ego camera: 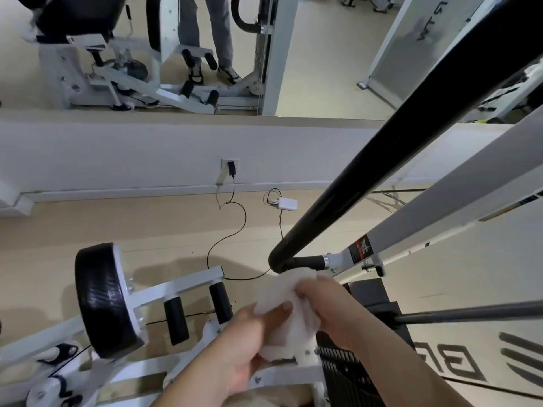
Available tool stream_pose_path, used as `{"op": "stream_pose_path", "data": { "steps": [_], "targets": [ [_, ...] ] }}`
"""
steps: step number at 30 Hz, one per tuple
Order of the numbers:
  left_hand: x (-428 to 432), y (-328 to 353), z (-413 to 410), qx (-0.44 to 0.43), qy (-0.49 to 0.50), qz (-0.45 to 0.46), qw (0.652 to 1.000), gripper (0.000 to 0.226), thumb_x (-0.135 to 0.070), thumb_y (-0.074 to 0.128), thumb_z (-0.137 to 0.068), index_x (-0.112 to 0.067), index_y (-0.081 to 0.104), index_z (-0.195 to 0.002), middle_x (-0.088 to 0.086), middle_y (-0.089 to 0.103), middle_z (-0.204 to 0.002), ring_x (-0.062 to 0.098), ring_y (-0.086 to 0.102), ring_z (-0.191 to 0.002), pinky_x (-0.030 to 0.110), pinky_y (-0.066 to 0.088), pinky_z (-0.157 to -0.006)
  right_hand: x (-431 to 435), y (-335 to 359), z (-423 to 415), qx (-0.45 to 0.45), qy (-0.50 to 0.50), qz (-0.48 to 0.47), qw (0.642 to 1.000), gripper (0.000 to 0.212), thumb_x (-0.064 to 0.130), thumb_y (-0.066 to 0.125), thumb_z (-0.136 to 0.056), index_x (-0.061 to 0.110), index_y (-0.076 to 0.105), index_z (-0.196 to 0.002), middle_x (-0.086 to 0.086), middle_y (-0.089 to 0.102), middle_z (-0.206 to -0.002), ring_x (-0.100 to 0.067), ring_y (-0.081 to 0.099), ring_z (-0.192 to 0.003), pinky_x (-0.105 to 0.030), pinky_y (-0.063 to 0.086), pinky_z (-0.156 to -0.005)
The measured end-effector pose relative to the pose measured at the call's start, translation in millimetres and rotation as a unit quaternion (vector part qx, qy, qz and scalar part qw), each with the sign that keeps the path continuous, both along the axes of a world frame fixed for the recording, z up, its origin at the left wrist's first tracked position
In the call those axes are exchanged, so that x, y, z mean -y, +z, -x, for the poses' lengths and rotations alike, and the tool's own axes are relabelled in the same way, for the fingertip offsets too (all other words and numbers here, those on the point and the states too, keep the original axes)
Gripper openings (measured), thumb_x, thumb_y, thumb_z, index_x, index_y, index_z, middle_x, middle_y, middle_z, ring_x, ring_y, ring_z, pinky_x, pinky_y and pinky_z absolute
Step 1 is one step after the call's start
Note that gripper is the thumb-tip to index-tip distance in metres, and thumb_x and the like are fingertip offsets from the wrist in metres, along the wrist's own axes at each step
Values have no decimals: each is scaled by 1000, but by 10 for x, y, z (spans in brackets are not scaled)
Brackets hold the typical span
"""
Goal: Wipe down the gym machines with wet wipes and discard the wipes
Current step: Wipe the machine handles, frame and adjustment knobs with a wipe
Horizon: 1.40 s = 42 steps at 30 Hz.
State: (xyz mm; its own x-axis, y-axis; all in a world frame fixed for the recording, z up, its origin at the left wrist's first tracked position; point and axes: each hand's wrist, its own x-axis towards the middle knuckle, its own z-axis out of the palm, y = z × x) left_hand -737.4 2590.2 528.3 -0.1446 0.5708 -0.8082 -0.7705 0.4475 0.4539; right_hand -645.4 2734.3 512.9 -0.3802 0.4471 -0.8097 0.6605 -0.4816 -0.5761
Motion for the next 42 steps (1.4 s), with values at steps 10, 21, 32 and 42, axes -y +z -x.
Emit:
{"op": "stream_pose_path", "data": {
  "steps": [10,21,32,42],
  "targets": [
    [-270,-41,245,-317,100,34,942,27,-36,39,-108,-36,55,-129,-8,64,-113,13,55,-105,29,38,-88,-754,-679,164,149,461,-414,771,66,38,71,-94,27,40,-152,5,54,-142,-19,46,-136,-43,35,-118],
    [-883,-564,32,-539,39,-164,825,43,-18,29,-105,-30,48,-142,-7,58,-130,4,52,-125,14,41,-103,-948,-1336,187,217,549,-473,654,48,51,46,-102,25,39,-141,-3,46,-134,-27,43,-125,-42,28,-112],
    [-1005,-343,-4,-588,40,-185,787,63,-3,37,-85,-36,48,-137,-18,55,-124,4,53,-119,19,43,-98,-1006,-1335,294,276,587,-428,629,49,32,47,-103,20,34,-149,-10,41,-147,-32,39,-136,-43,27,-116],
    [-1017,-554,34,-504,21,-159,848,54,-2,34,-92,-47,49,-117,-4,59,-108,13,60,-99,26,51,-82,-979,-1396,259,257,579,-459,623,51,37,55,-97,25,36,-143,-7,44,-138,-30,43,-126,-45,31,-111]
  ]
}}
